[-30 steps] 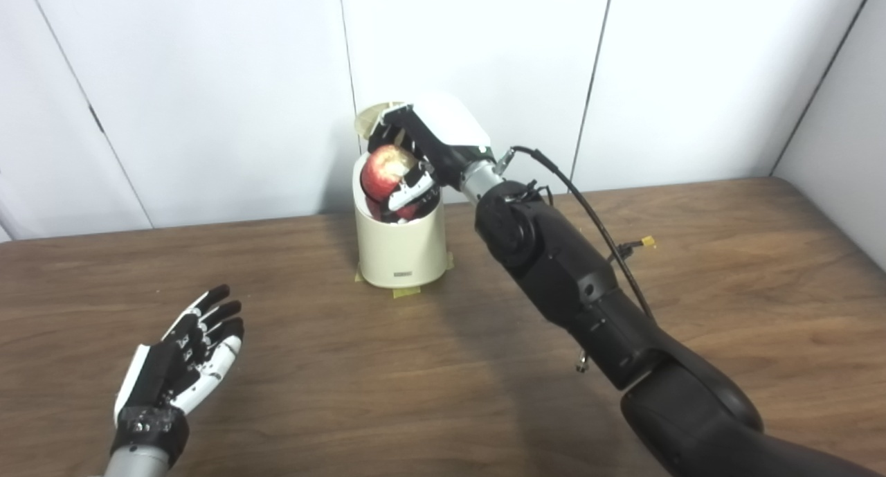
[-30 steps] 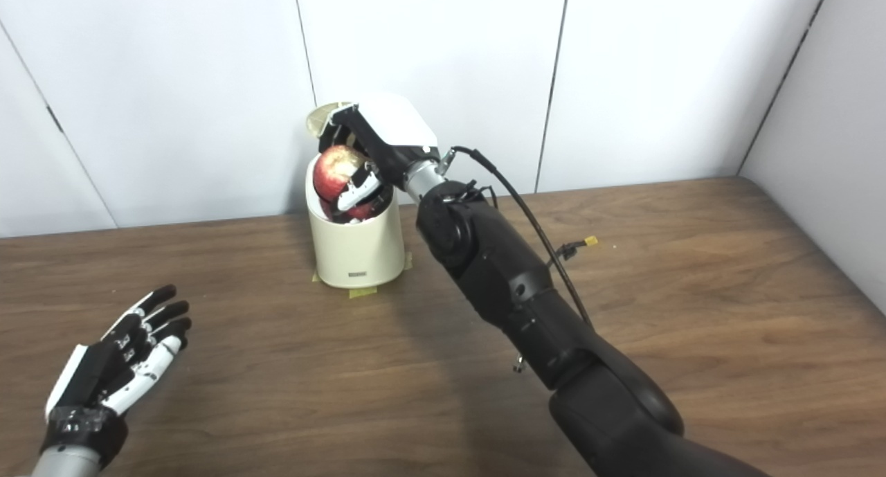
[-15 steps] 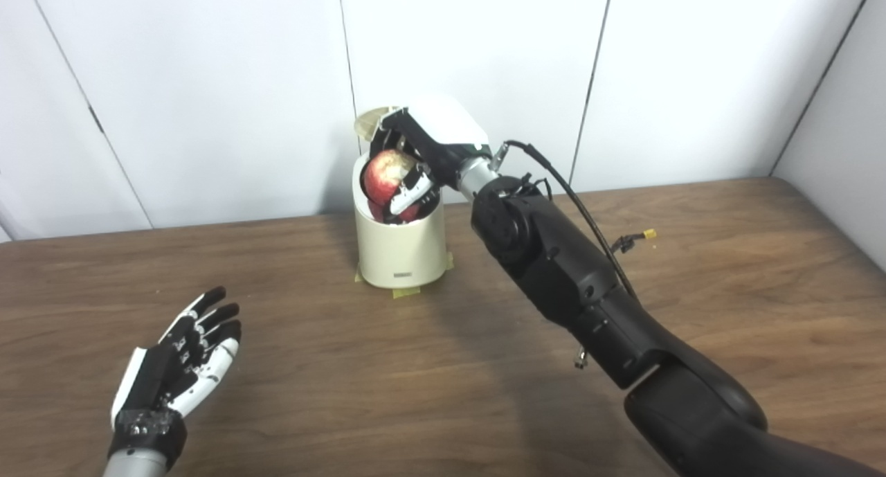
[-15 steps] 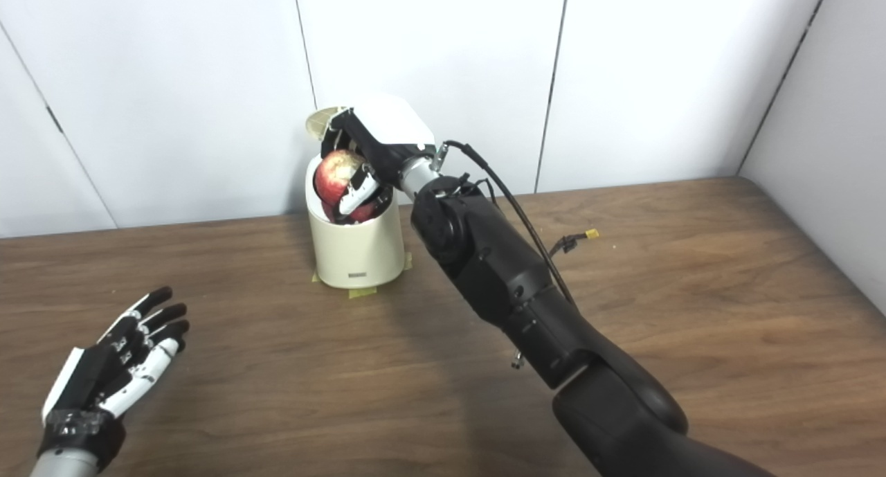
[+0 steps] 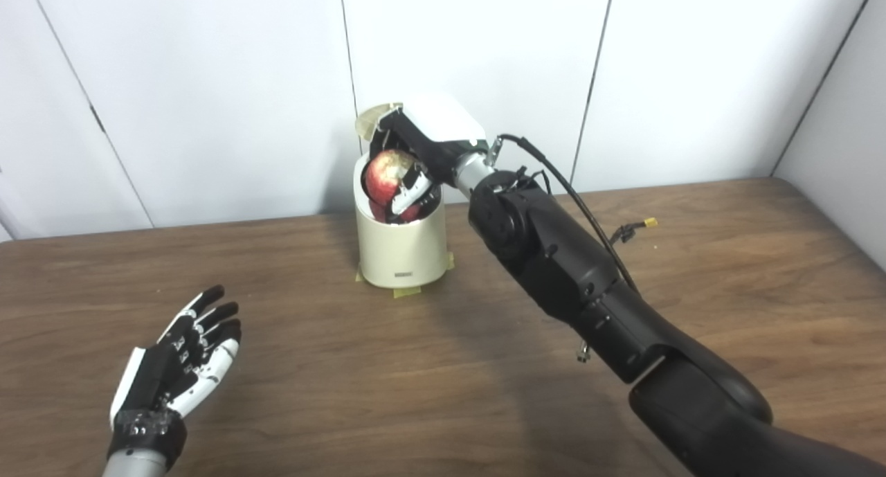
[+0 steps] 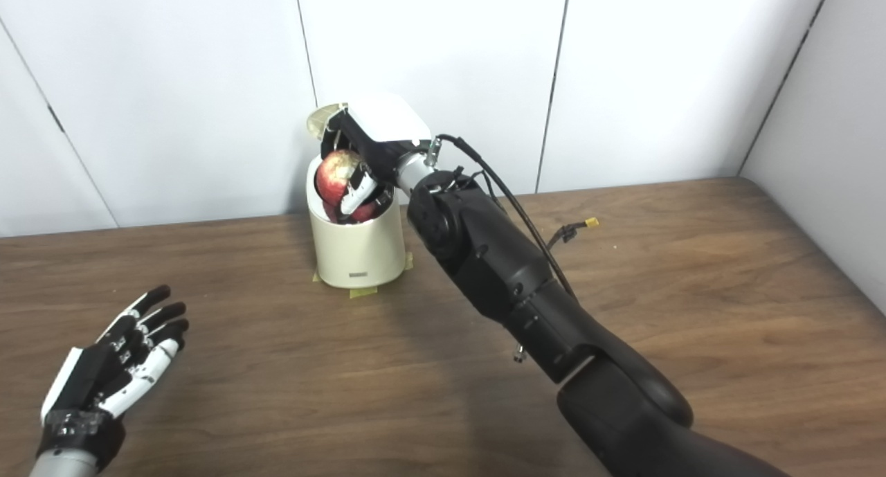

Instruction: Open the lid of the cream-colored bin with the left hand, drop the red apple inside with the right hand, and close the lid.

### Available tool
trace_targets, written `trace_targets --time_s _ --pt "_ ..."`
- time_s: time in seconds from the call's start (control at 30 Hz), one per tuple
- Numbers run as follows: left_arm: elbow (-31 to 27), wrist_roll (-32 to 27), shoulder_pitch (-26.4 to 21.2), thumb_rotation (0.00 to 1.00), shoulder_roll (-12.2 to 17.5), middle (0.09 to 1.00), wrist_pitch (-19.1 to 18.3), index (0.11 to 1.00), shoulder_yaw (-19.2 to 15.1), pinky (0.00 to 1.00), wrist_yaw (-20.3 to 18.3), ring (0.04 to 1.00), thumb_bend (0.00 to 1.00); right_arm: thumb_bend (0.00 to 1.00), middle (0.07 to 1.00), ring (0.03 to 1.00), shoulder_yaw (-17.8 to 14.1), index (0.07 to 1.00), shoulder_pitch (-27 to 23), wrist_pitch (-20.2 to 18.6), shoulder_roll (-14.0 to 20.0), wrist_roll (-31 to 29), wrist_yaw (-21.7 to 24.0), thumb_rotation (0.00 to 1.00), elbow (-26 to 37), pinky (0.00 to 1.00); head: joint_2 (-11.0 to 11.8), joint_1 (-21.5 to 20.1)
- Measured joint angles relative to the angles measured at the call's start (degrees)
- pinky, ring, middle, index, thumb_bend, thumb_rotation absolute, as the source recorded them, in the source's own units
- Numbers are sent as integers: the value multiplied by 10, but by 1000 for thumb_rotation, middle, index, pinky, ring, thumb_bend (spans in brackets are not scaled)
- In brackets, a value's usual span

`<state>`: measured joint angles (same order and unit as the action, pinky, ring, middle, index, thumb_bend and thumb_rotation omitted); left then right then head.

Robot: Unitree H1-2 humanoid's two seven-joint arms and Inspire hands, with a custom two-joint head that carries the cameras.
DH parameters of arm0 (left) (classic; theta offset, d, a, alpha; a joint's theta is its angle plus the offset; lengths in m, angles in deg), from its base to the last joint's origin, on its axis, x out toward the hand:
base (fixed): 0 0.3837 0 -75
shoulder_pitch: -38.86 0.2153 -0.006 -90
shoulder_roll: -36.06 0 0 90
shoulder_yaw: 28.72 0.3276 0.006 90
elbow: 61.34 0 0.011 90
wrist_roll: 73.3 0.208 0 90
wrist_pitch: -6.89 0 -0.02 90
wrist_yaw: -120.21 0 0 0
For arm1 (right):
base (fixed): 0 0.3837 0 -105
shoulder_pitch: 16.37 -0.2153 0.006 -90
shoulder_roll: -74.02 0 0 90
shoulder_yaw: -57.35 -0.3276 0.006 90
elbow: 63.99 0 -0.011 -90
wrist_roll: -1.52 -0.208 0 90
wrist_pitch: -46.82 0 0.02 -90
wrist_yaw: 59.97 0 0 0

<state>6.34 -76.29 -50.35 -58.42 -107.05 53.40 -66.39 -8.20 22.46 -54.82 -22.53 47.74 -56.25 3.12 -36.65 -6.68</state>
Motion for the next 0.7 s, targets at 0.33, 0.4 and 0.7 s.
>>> trace_targets --time_s 0.33,0.4,0.7 --pt "0 3 2 223 0 858 0 907 2 861 0 844 333 696 695 700 2 616 0 7 2 4 -4 124 0 708 -2 2" --pt "0 3 2 207 0 855 0 904 2 863 0 843 330 783 745 742 4 685 0 7 2 5 -3 137 0 728 -2 1" --pt "0 4 3 184 0 846 0 901 2 852 0 830 328 812 848 850 4 821 1 5 5 6 4 170 1 779 -2 2"
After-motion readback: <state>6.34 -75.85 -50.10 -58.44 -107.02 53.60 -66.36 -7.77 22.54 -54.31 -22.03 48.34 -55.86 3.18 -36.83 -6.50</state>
